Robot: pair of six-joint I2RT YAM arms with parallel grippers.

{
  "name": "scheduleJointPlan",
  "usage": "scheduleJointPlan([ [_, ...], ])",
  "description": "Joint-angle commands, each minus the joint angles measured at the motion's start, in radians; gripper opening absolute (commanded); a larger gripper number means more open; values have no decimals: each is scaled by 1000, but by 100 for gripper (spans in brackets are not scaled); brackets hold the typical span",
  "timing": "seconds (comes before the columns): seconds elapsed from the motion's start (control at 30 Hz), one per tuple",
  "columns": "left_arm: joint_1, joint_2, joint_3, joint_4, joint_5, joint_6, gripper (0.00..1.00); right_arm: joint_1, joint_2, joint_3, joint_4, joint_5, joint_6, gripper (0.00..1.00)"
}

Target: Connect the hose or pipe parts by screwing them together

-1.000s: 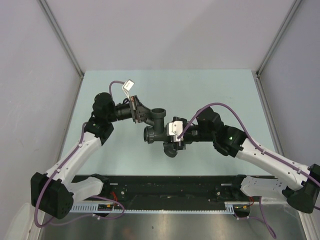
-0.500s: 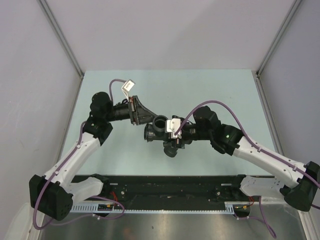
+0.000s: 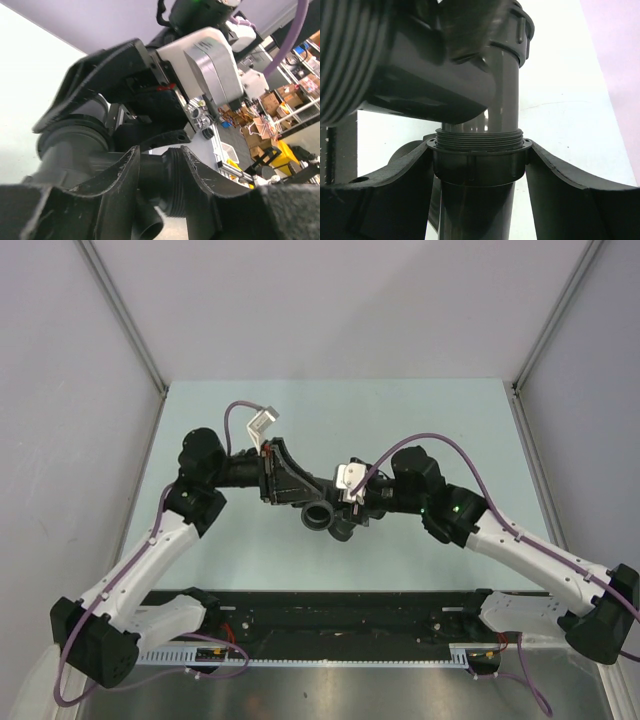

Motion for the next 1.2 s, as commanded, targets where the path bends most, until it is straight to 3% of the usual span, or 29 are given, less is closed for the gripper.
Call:
scheduleJointPlan([
  [0.0, -44, -25, 28, 30, 54, 47, 43, -19, -8, 47, 126, 40, 37, 0],
  [0.43, -53, -53, -133, 8, 5, 113, 40, -67, -31, 47, 205, 87, 103, 0],
  [0.9, -53, -89, -176, -35, -50, 151, 39, -95, -36, 47, 231, 58, 146, 0],
  [1.17, -38, -68, -168, -142, -193, 234, 36, -121, -73, 47, 235, 0, 189, 0],
])
